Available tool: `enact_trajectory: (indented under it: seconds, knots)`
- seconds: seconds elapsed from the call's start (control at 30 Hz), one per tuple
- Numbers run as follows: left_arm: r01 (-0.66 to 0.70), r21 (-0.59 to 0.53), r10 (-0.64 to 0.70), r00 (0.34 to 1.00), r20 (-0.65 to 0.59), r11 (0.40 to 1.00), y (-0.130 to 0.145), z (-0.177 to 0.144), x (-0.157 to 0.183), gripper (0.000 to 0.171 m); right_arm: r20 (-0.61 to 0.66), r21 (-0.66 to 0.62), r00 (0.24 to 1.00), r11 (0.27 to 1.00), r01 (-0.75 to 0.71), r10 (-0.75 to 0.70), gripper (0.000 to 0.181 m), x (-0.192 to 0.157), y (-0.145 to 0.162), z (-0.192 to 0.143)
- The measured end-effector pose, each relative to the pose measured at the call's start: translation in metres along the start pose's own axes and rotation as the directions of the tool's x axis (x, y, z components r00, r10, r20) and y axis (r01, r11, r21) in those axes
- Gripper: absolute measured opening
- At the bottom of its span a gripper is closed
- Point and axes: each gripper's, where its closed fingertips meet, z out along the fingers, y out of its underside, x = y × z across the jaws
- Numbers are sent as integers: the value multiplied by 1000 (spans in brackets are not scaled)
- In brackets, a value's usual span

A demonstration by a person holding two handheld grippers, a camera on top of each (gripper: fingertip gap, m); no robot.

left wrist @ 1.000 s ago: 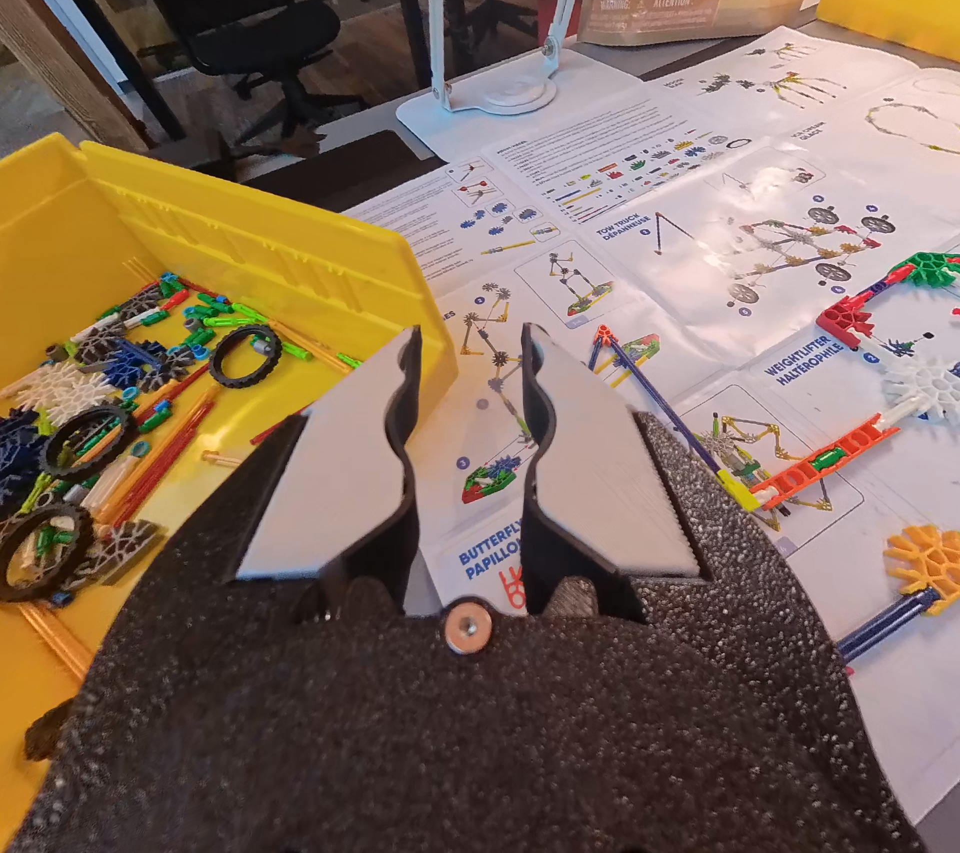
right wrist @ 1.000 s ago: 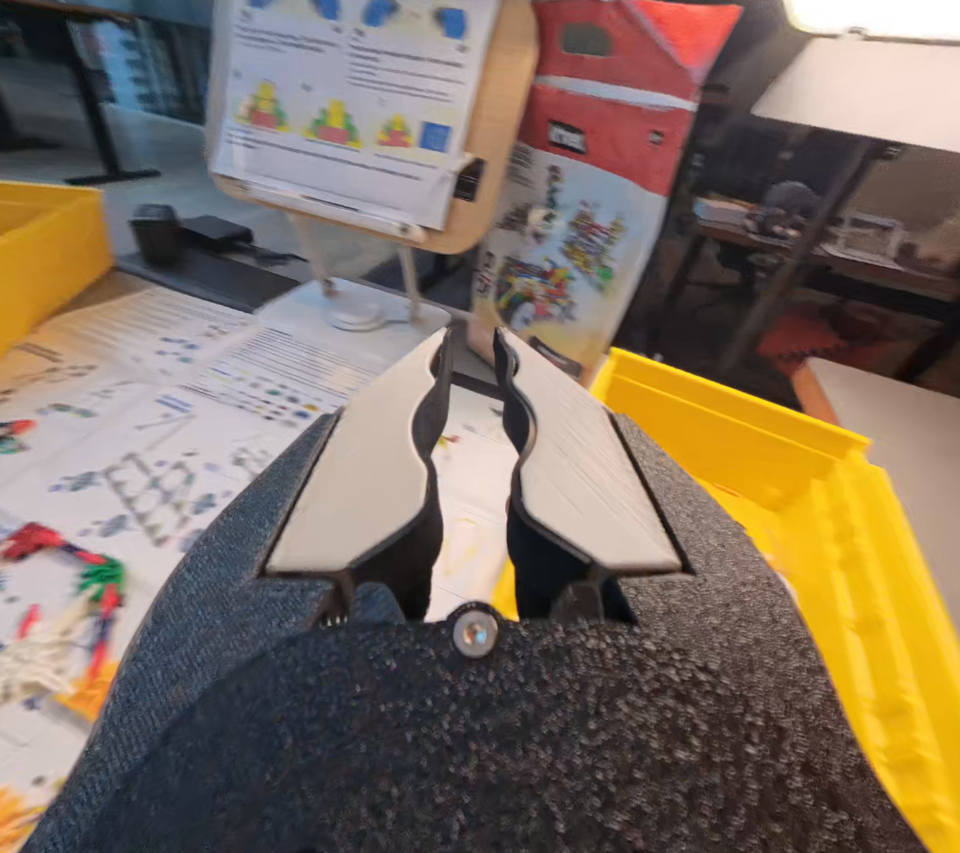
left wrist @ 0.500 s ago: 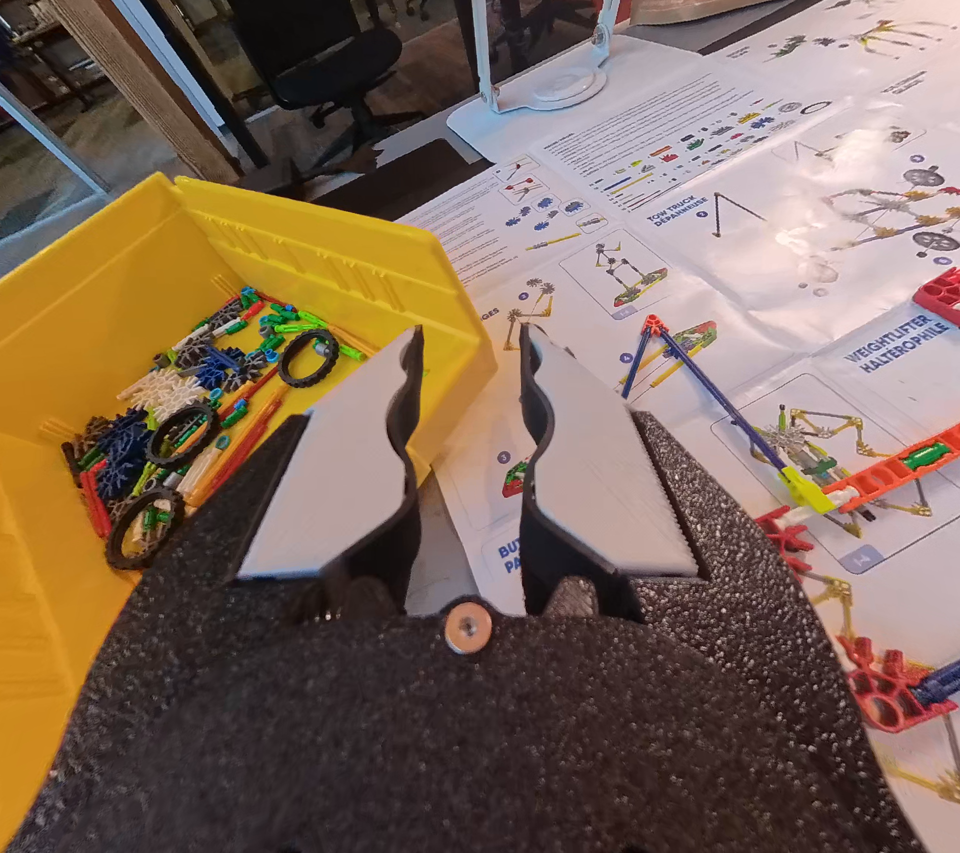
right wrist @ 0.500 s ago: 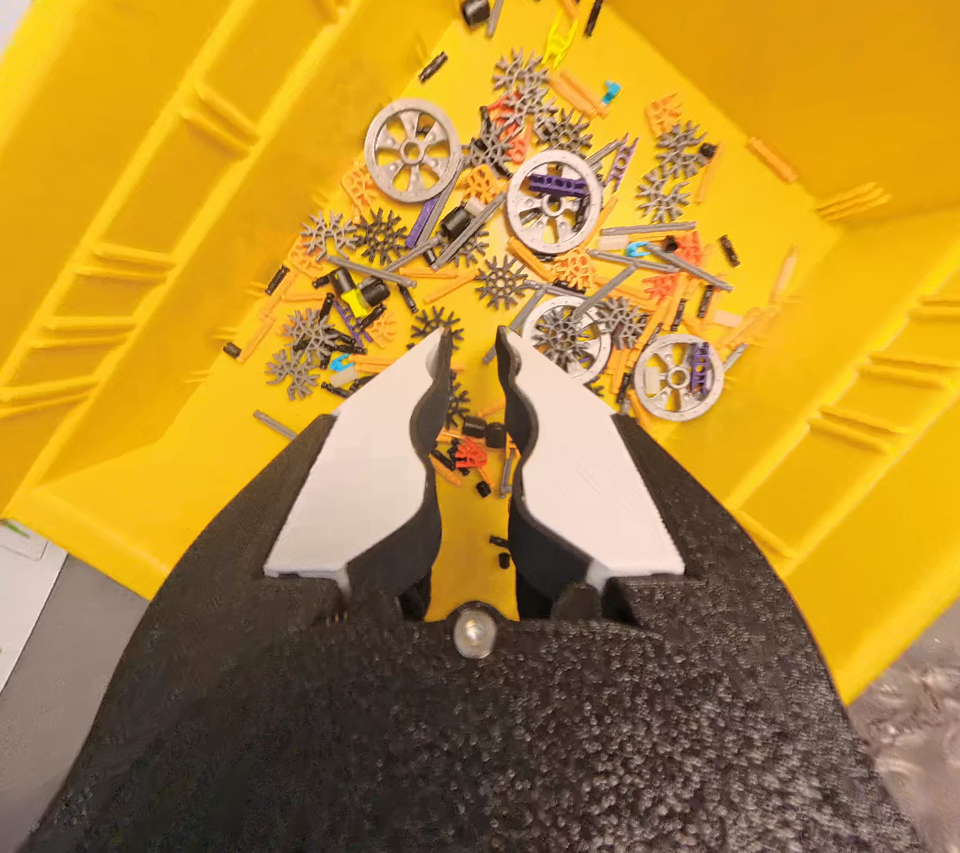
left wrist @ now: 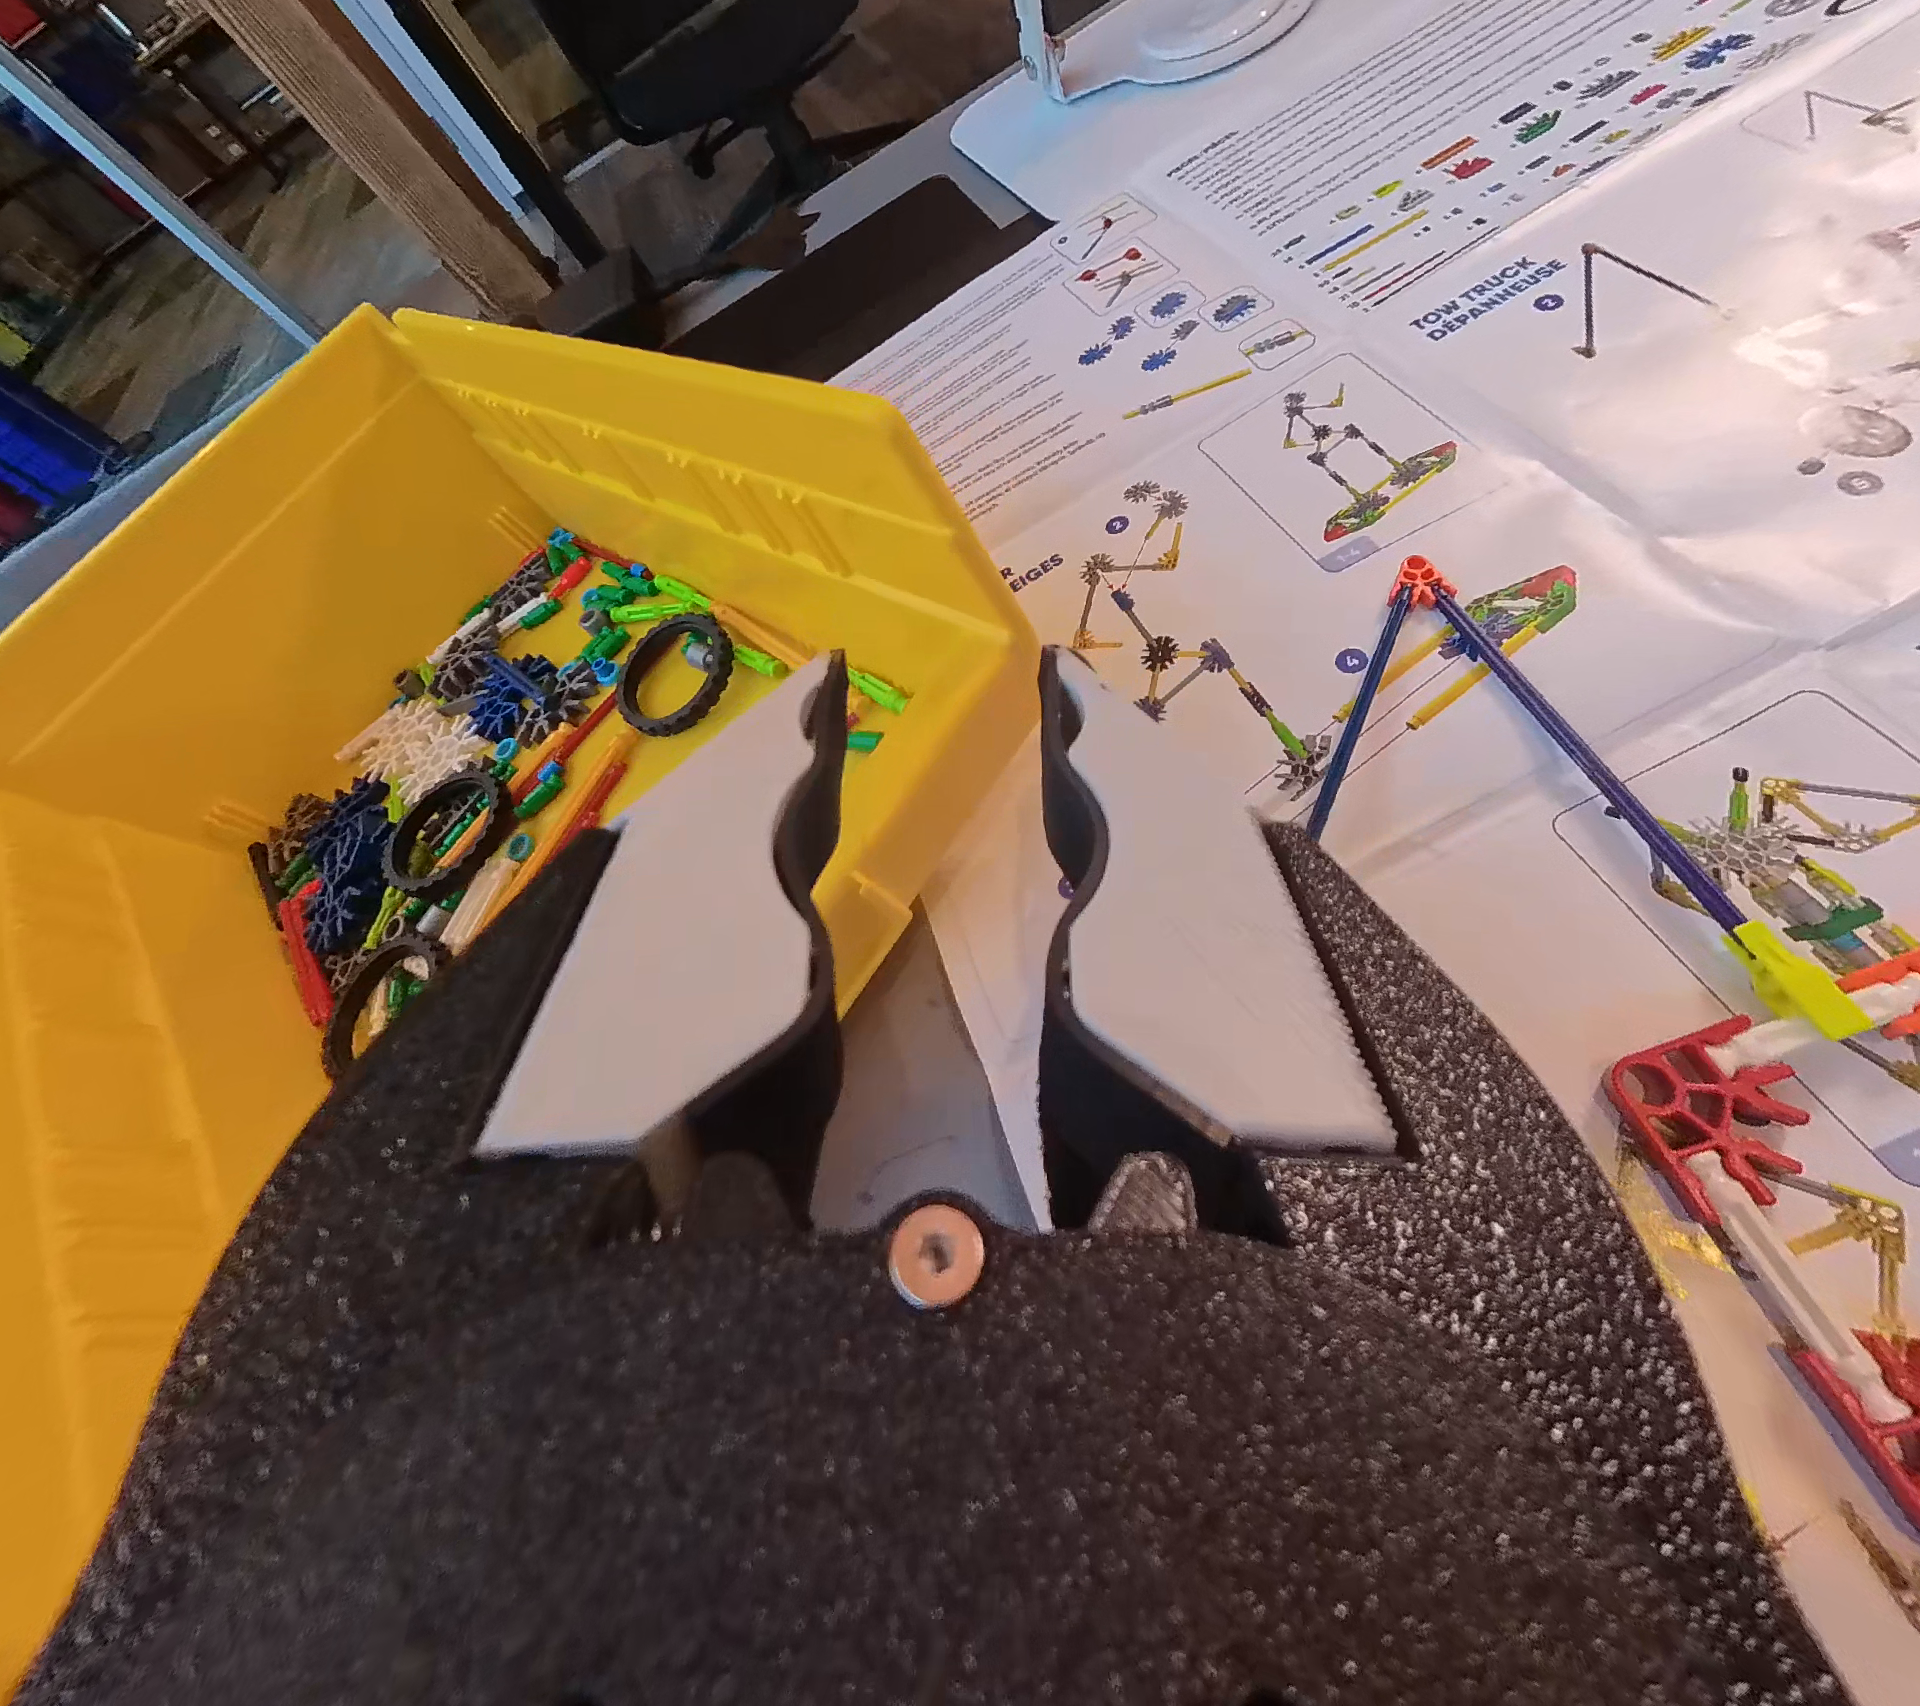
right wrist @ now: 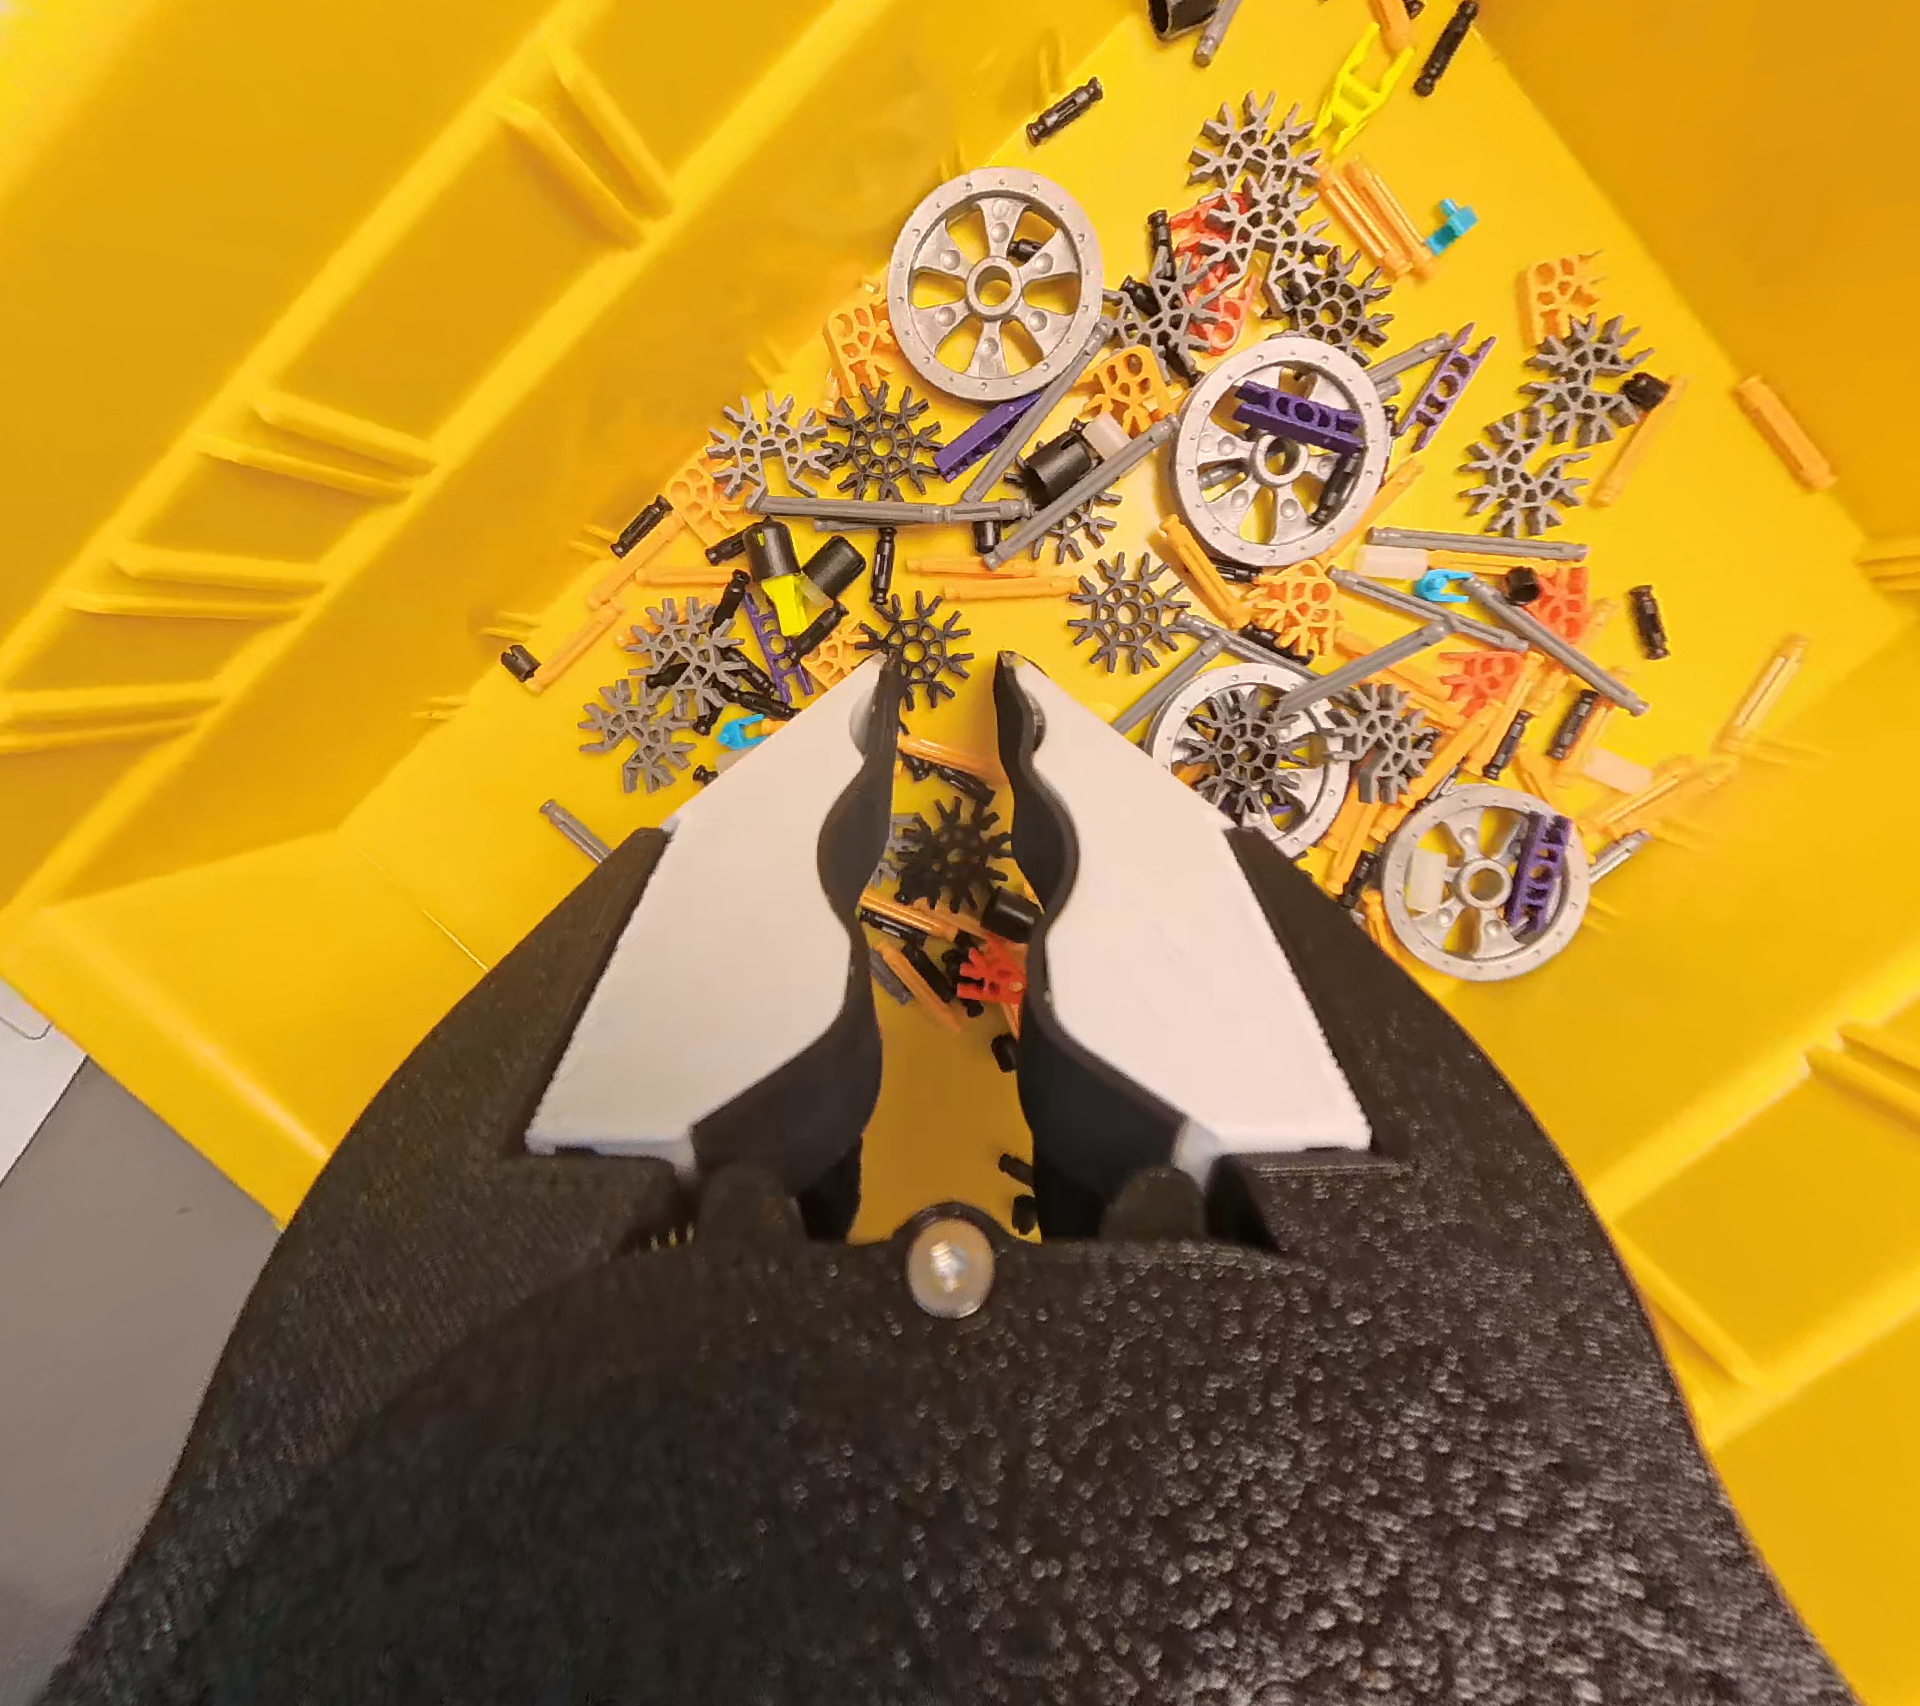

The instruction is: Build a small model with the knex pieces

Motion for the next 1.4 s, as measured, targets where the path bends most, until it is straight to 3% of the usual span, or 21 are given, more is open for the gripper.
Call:
enact_trajectory:
  seconds: [0.3, 0.93, 1.2, 1.4]
  knots:
    - [-9, -44, 9, 1000, 13, 999, 5, 5, 5, 34, -51, 26, 997, 998, 55, -54, 16, 8, -3, -8]
    - [76, -16, -76, 997, 7, 997, 5, 1, 2, 34, -4, -11, 995, 995, 97, -97, 15, 0, 5, -2]
    - [98, 23, -98, 995, -3, 995, 1, -7, -4, 34, -33, 122, 988, 980, 156, -153, 15, -16, -21, -49]
    - [68, 42, -64, 995, -82, 997, -3, -9, 3, 34, -68, 223, 946, 919, 325, -318, 15, -92, -68, -101]
